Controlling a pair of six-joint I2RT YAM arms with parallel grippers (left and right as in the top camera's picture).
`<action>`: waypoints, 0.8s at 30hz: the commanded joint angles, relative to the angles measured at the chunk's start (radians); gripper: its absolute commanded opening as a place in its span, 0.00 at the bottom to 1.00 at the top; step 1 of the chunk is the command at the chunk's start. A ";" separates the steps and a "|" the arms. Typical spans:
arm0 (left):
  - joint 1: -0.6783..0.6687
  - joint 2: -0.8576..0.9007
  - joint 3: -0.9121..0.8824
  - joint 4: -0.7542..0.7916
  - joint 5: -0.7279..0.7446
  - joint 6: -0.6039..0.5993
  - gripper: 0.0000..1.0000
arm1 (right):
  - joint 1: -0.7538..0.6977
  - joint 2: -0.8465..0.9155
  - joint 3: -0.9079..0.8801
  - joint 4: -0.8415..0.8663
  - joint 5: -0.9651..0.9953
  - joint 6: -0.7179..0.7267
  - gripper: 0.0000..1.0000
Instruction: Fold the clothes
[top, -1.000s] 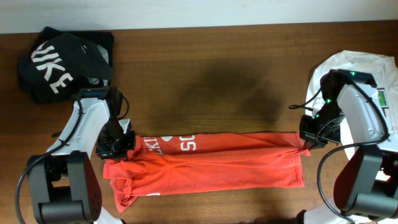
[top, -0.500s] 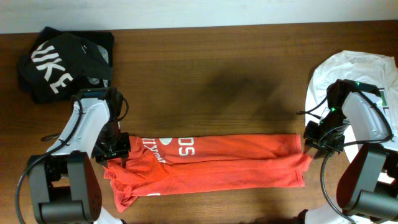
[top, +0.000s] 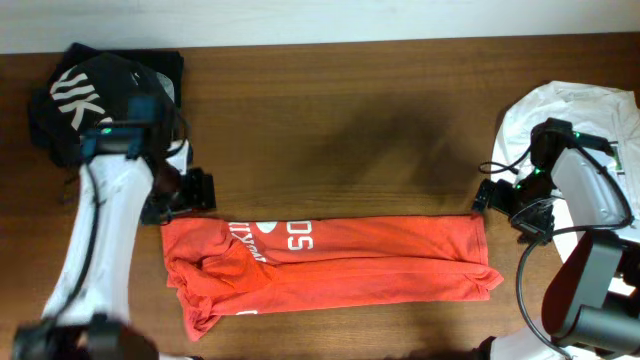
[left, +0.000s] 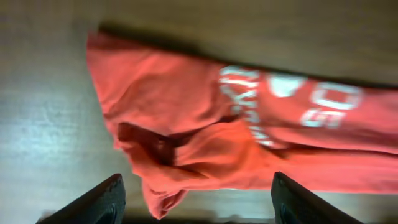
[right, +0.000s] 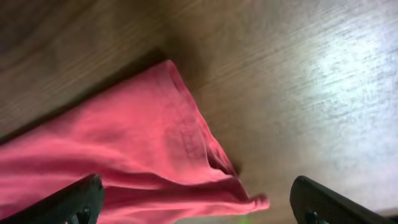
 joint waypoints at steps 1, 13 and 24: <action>0.002 -0.069 0.017 -0.046 0.071 0.037 0.76 | -0.034 -0.023 -0.008 0.010 -0.114 -0.131 0.99; 0.002 -0.069 0.011 -0.085 0.071 0.037 0.99 | -0.141 0.005 -0.174 0.212 -0.183 -0.179 0.99; 0.002 -0.069 0.011 -0.085 0.071 0.037 0.99 | -0.130 0.005 -0.397 0.298 -0.357 -0.183 0.83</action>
